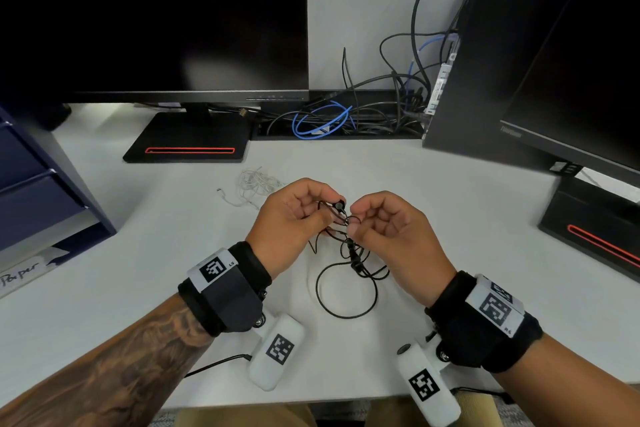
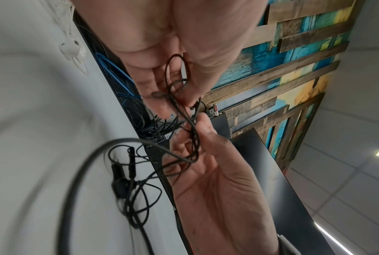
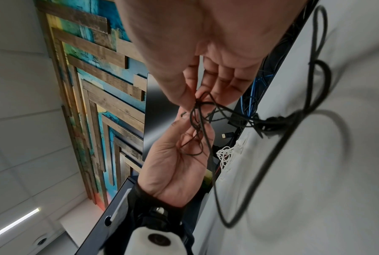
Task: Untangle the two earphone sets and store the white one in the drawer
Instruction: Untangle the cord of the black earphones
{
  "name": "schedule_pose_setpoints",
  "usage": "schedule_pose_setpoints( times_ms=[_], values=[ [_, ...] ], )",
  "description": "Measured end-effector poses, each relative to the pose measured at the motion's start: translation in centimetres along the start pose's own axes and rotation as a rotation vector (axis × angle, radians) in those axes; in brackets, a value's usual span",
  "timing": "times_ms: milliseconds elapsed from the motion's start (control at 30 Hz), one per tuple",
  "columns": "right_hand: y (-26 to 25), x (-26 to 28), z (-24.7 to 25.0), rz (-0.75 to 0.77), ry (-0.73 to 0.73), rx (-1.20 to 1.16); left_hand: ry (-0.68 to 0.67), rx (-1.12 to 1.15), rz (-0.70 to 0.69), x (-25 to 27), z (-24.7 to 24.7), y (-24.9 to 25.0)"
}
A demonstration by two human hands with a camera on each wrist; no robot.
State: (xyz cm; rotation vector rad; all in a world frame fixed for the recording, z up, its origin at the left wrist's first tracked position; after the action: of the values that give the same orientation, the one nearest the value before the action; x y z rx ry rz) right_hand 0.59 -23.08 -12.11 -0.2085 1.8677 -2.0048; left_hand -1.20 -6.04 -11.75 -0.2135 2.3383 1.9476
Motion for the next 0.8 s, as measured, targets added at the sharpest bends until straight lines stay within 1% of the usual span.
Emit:
schedule_pose_setpoints(
  times_ms=[133, 300, 433, 633, 800],
  values=[
    [-0.05, 0.06, -0.13, 0.004, -0.022, 0.007, 0.030, -0.002, 0.008, 0.05, 0.02, 0.15],
    [-0.08, 0.03, 0.24, 0.023, 0.045, -0.024, 0.001, 0.019, 0.073, 0.23, -0.18, 0.34],
    [0.03, -0.02, 0.38, 0.030, 0.073, -0.018, -0.003, -0.068, 0.056, 0.18, -0.29, 0.06],
    [-0.09, 0.06, 0.21, 0.034, 0.065, 0.000, -0.019, -0.093, 0.038, 0.12, -0.21, -0.05],
    [-0.02, 0.01, 0.28, 0.035, 0.073, -0.002, -0.037, -0.112, 0.056, 0.17, -0.24, -0.05]
  ],
)
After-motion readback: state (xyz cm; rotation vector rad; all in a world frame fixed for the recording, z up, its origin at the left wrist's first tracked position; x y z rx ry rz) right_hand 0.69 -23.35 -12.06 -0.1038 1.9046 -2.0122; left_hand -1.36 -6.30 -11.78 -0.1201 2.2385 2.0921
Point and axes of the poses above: each hand's wrist, its own x-axis away from the middle knuckle, its own z-axis out of the back of the hand, y = z × x, the point moved 4 cm from there along -x, towards the middle knuckle, and after that the axes turned 9 degrees about x, right-handed, at the moved point
